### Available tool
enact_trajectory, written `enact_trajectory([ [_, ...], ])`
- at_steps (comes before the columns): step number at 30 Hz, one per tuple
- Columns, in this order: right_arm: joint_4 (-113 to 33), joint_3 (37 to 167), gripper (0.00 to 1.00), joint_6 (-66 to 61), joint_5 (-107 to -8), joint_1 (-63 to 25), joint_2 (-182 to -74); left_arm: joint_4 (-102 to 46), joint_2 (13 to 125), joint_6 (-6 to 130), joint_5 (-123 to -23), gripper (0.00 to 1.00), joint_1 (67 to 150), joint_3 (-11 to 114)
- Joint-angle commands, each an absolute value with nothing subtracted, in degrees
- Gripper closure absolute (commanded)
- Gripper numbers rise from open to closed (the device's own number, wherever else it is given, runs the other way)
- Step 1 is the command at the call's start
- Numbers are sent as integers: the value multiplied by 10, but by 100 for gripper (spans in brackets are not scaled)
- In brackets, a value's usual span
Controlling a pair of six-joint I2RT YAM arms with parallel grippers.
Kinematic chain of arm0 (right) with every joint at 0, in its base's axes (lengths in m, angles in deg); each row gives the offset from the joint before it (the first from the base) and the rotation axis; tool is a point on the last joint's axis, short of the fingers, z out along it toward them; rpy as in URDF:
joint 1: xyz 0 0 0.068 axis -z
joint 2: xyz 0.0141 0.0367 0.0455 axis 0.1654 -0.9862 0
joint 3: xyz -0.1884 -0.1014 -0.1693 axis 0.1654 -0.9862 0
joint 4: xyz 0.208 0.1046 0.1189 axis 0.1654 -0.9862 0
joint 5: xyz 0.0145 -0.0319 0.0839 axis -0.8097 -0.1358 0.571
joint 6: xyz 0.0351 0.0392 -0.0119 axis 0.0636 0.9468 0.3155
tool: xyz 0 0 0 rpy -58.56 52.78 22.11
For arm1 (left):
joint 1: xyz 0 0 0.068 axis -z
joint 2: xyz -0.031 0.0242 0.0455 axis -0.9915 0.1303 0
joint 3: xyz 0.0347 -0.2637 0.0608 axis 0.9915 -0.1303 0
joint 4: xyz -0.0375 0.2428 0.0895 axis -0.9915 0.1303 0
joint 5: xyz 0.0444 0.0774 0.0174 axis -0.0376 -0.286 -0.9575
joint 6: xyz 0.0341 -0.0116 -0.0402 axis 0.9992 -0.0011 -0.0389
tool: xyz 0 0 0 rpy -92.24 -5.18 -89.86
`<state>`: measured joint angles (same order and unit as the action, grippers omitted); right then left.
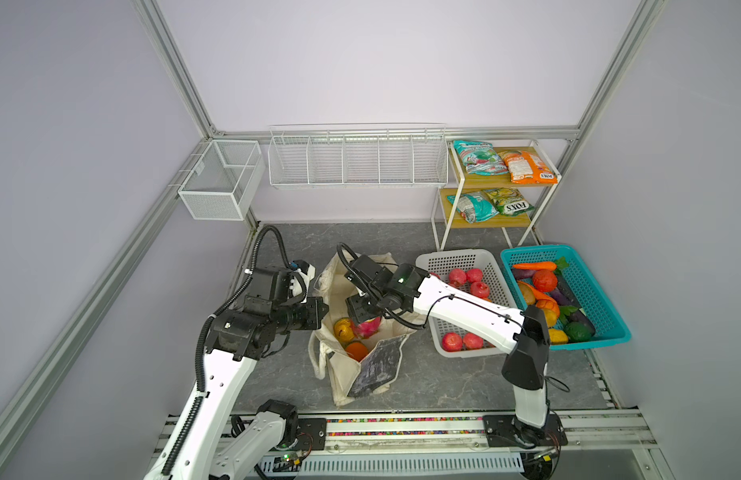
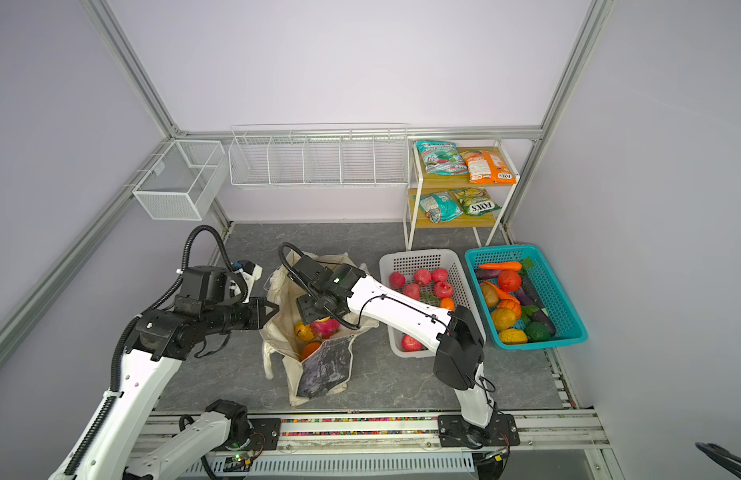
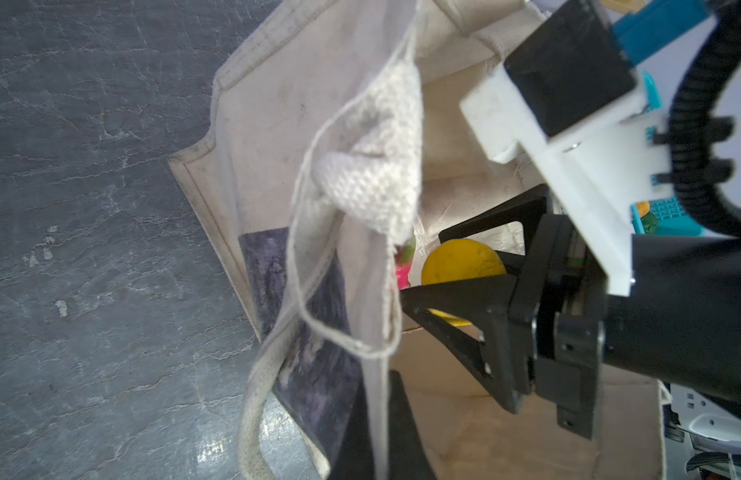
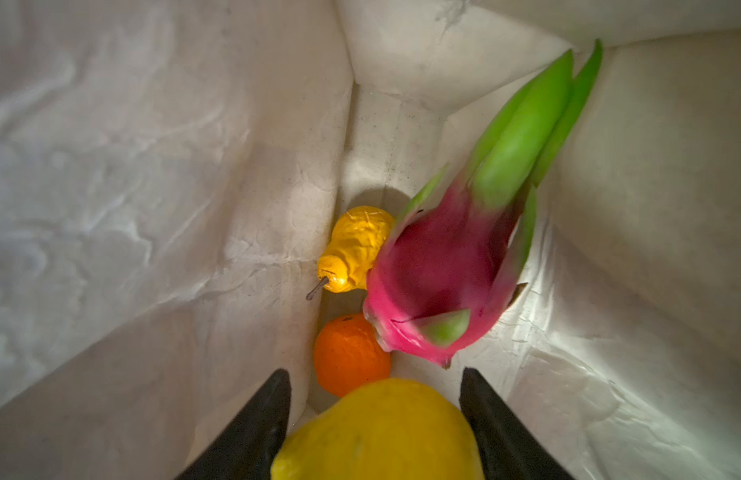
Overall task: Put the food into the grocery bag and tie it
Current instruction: 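Carry the lemon with the right gripper over the tote and lower it in, then open the right gripper to drop the lemon into the tote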
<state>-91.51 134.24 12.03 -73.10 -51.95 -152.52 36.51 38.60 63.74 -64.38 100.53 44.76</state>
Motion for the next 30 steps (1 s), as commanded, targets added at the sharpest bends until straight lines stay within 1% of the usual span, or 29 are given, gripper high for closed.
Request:
enact_trajectory([
  [1, -877, 1321, 35, 130, -706, -526, -1538, 362, 370, 635, -649, 100, 1007, 439],
  [6, -879, 1316, 34, 129, -712, -528, -1553, 367, 370, 639, -665, 100, 1007, 453],
  [12, -906, 1307, 31, 119, -771, -525, -1569, 371, 370, 641, -669, 100, 1007, 461],
  [16, -910, 1289, 28, 119, -791, -522, -1575, 372, 366, 641, -671, 100, 1007, 457],
  [19, -913, 1280, 24, 117, -806, -522, -1576, 374, 363, 644, -677, 100, 1007, 457],
  [24, -919, 1279, 14, 101, -819, -522, -1575, 372, 364, 646, -682, 100, 1007, 456],
  [29, -907, 1278, 1, 81, -823, -527, -1564, 369, 367, 644, -681, 100, 1006, 451],
  [30, -902, 1276, 4, 78, -824, -528, -1562, 368, 369, 643, -681, 100, 1006, 450],
])
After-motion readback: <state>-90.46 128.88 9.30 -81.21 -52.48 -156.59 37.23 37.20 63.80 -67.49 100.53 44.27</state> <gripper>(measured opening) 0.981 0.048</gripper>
